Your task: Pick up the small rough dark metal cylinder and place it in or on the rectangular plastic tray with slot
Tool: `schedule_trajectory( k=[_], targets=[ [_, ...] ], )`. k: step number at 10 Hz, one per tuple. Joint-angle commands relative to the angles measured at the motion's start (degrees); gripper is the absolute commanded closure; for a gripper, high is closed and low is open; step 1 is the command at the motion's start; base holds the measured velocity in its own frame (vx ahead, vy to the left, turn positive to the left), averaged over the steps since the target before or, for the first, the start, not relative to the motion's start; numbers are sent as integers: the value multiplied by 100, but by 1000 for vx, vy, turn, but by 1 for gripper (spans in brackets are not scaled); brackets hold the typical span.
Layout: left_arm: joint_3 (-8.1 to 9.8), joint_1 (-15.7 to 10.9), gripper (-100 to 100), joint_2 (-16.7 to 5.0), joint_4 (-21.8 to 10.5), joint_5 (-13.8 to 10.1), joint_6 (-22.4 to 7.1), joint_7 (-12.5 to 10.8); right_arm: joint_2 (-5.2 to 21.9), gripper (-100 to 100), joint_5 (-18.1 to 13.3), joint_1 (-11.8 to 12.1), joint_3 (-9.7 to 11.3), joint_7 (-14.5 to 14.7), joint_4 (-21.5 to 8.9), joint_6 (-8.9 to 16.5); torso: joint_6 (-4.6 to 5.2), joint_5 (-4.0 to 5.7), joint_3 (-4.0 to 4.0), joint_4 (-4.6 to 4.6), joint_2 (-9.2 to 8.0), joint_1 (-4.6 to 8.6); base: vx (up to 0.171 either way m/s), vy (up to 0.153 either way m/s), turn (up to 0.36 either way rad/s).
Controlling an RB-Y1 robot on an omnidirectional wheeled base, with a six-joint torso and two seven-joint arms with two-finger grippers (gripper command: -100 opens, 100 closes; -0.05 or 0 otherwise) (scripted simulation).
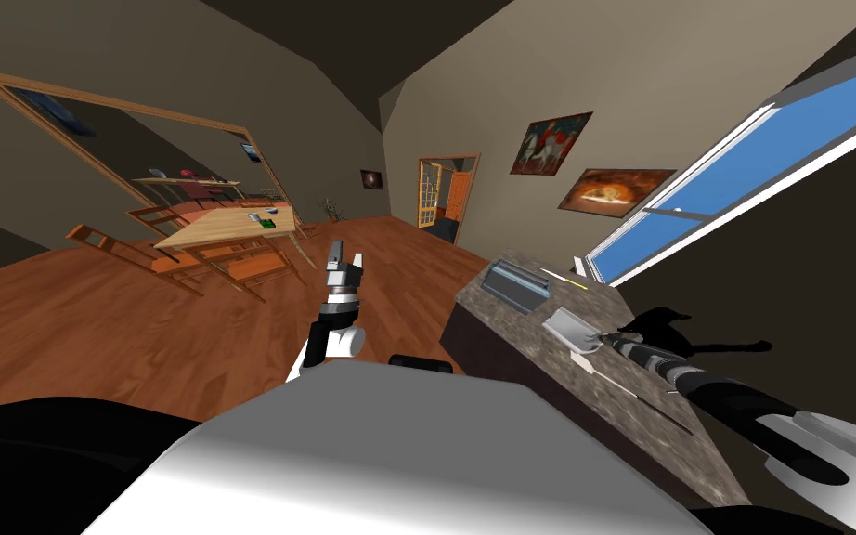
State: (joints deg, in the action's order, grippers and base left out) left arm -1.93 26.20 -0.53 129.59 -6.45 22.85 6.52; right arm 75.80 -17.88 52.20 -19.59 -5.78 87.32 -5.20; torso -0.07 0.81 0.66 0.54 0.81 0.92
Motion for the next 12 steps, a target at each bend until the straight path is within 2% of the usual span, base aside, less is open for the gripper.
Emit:
schedule_trajectory(
  k=[1, 3, 4, 5, 9, 10, 11, 12],
  targets=[
    [0, 0, 0, 0, 0, 0, 0, 0, 113, 100, 114, -14, -46, 94, -11, -48, 0, 0, 0, 0, 0, 0, 116, -169, 66],
    [0, 0, 0, 1, 0, 0, 0, 0, 227, 100, 231, 21, -130, 172, 9, -86, 6, 0, -9, -3, -17, -17, 110, -146, 28],
    [0, 0, 0, 1, 0, 0, 0, 0, 187, 100, 189, 29, -112, 141, 17, -59, 4, -2, -11, -5, -18, -23, 56, -68, 25],
    [-1, -1, 0, 1, 0, 0, 0, 0, 200, -100, 196, 31, -131, 150, 22, -58, 9, 1, -21, -6, -38, -48, 11, -14, 6],
    [-2, -2, 0, 2, 0, 0, 0, 0, 201, -100, 195, 29, -131, 150, 21, -57, 12, -9, -41, -15, -71, -80, 1, -1, 0],
    [-2, -2, 0, 2, 0, 0, 0, 0, 201, 0, 195, 29, -131, 150, 21, -57, 12, -9, -42, -15, -72, -80, 0, 0, 0],
    [-2, -2, 0, 2, 0, 0, 0, 0, 481, -100, 273, 180, -306, 12, 85, -44, 12, -9, -42, -15, -72, -81, -1, 3, -137],
    [-2, -1, 0, 2, 0, 0, 0, 0, 621, -100, 311, 256, -393, -58, 116, -37, 15, -11, -42, -16, -73, -83, -1, 7, -171]
  ],
)
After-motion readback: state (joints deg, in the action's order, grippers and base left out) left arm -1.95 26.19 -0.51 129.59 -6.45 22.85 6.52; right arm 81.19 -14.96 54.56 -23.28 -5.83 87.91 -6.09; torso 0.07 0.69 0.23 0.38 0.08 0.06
